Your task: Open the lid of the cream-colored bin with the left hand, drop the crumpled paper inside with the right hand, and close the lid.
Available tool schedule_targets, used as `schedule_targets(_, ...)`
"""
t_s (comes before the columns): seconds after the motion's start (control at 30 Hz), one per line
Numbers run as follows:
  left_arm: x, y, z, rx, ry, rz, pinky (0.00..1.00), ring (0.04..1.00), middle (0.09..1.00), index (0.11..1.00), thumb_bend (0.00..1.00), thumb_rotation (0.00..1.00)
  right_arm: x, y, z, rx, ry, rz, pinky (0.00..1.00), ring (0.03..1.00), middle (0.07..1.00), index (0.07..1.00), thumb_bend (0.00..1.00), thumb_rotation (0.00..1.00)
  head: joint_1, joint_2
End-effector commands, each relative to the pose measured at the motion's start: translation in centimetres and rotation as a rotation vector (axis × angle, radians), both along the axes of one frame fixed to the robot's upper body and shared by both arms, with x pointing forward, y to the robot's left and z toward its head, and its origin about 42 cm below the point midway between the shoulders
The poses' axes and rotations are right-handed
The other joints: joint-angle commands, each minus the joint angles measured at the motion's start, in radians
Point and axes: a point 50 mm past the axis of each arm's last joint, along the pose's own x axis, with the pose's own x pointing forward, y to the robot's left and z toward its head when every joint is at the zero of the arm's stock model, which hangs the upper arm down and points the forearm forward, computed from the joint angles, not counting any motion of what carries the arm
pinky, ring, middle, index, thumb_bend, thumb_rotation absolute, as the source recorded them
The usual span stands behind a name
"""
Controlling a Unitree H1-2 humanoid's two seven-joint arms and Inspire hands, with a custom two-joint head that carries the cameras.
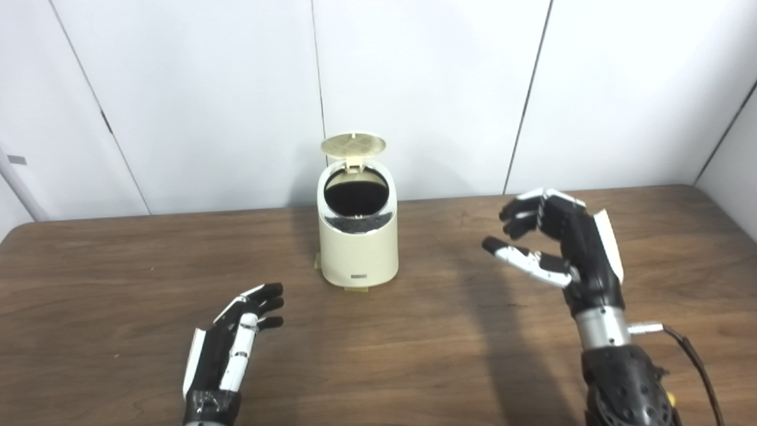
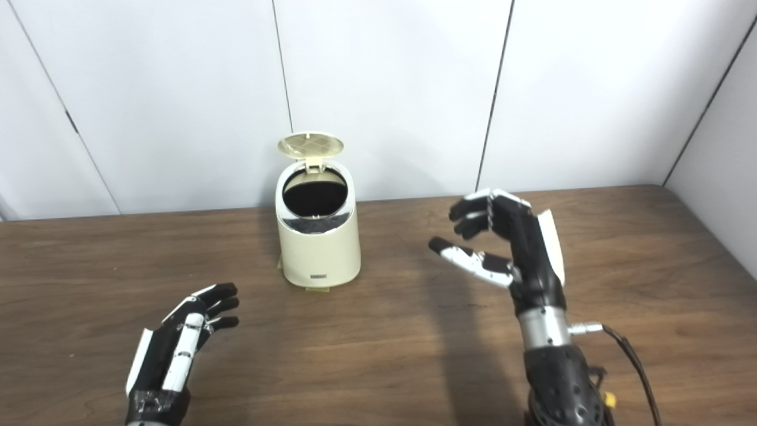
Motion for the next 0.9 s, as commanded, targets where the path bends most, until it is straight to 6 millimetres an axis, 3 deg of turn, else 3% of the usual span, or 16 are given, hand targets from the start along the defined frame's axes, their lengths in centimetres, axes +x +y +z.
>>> schedule_targets(0.0,-0.6,-0.2,0.2,-0.009,-0.039,0.01,0.7,0.779,0.786,0.753,0.15,0.73,-0.1,-0.1,1.2,0.03,-0.087,0.048,0.43,0.495,0.523,0.465,0.51,0.0,-0.001,0.0)
schedule_targets(0.03,-0.6,-0.2,0.2,-0.013,-0.039,0.009,0.7,0.779,0.785,0.753,0.15,0.73,-0.4,-0.3,0.8,0.043,-0.069,0.063,0.45,0.538,0.521,0.465,0.51,0.0,-0.002,0.0)
schedule_targets(0.13,-0.7,-0.1,0.2,-0.014,-0.036,0.012,0.71,0.782,0.788,0.753,0.15,0.72,-1.0,-0.7,-0.2,0.048,-0.031,0.094,0.52,0.604,0.62,0.49,0.49,0.14,0.0,0.0)
schedule_targets(0.23,-0.7,0.0,0.2,-0.007,-0.036,0.015,0.71,0.787,0.792,0.757,0.16,0.72,-1.5,-1.0,-1.1,0.06,0.002,0.106,0.57,0.64,0.65,0.494,0.48,0.15,0.001,0.001)
schedule_targets(0.3,-0.7,0.0,0.2,-0.009,-0.038,0.015,0.71,0.786,0.791,0.757,0.15,0.72,-1.7,-1.0,-1.6,0.074,0.024,0.112,0.6,0.669,0.673,0.614,0.3,0.43,0.002,0.001)
schedule_targets(0.37,-0.8,0.0,0.2,-0.005,-0.037,0.018,0.71,0.782,0.786,0.756,0.15,0.71,-2.0,-1.0,-2.2,0.087,0.041,0.117,0.63,0.693,0.69,0.659,0.25,0.53,0.004,-0.001)
schedule_targets(0.43,-0.8,0.1,0.2,0.0,-0.035,0.016,0.71,0.784,0.787,0.757,0.16,0.71,-2.2,-1.0,-2.6,0.098,0.051,0.131,0.64,0.699,0.699,0.677,0.26,0.64,0.01,-0.001)
schedule_targets(0.67,-1.0,0.2,0.1,0.0,-0.034,0.015,0.71,0.785,0.788,0.758,0.16,0.71,-2.7,-1.0,-4.0,0.114,0.084,0.185,0.69,0.76,0.767,0.744,0.15,0.74,0.018,-0.002)
schedule_targets(0.87,-0.6,0.6,0.3,0.003,-0.046,0.028,0.7,0.778,0.784,0.758,0.16,0.67,-3.2,-0.6,-5.2,0.115,0.108,0.2,0.8,0.834,0.834,0.81,0.15,0.8,0.037,-0.013)
